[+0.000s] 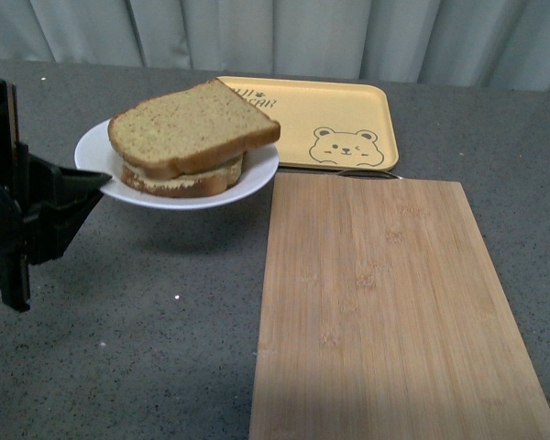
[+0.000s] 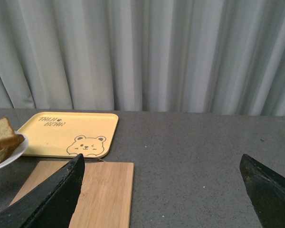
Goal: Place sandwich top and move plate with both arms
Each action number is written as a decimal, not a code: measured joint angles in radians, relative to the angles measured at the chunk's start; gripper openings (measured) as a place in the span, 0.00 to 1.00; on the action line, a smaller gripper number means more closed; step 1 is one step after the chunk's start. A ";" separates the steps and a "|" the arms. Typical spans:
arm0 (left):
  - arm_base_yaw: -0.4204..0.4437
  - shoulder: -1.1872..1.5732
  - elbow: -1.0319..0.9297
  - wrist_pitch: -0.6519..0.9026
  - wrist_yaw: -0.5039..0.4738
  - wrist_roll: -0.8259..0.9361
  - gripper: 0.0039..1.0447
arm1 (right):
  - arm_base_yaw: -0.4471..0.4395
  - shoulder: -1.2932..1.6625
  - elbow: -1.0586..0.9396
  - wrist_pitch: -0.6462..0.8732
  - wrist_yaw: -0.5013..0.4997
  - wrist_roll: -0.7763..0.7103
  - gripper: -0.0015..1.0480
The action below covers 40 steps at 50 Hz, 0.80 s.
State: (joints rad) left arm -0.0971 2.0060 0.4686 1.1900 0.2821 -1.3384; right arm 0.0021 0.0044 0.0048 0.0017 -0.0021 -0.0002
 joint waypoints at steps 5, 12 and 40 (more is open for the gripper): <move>-0.024 0.014 0.082 -0.047 0.000 -0.026 0.03 | 0.000 0.000 0.000 0.000 0.000 0.000 0.91; -0.057 0.096 0.222 -0.053 -0.010 -0.051 0.03 | 0.000 0.000 0.000 0.000 0.000 0.000 0.91; -0.188 0.482 0.888 -0.434 0.000 -0.089 0.03 | 0.000 0.000 0.000 0.000 0.000 0.000 0.91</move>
State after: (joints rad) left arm -0.2852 2.4882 1.3563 0.7559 0.2825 -1.4277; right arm 0.0021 0.0044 0.0048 0.0017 -0.0021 -0.0002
